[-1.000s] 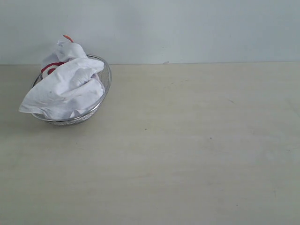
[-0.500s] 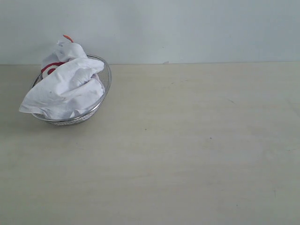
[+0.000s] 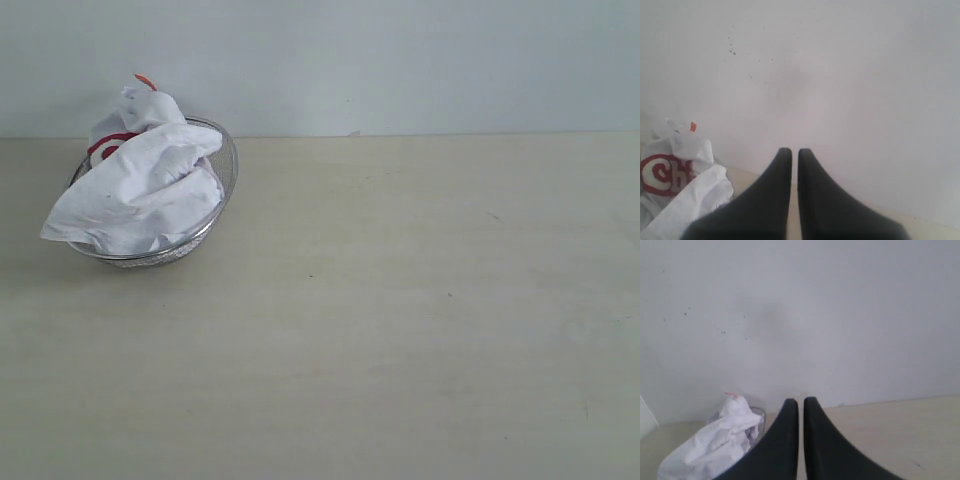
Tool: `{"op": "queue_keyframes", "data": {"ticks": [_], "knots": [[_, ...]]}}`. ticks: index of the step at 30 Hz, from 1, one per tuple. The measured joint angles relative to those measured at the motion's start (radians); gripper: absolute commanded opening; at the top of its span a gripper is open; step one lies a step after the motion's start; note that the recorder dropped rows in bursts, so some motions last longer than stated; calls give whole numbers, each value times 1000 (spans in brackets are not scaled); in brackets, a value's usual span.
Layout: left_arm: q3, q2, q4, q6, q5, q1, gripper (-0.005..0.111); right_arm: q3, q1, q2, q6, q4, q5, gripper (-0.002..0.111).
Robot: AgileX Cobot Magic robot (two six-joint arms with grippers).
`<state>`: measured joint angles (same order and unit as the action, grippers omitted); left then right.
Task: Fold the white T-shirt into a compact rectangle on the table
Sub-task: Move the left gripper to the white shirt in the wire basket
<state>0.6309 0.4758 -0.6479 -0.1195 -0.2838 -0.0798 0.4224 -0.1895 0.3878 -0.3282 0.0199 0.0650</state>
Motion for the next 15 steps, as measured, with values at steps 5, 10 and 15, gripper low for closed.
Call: {"op": "queue_keyframes", "data": {"ticks": [5, 10, 15], "knots": [[308, 400, -11, -57, -60, 0, 4, 348, -103, 417, 61, 2, 243, 0], [368, 567, -11, -52, -77, 144, 4, 504, -109, 759, 148, -1, 287, 0], [368, 634, -103, -229, -95, 280, 4, 714, -109, 1043, 340, -193, 380, 0]]}}
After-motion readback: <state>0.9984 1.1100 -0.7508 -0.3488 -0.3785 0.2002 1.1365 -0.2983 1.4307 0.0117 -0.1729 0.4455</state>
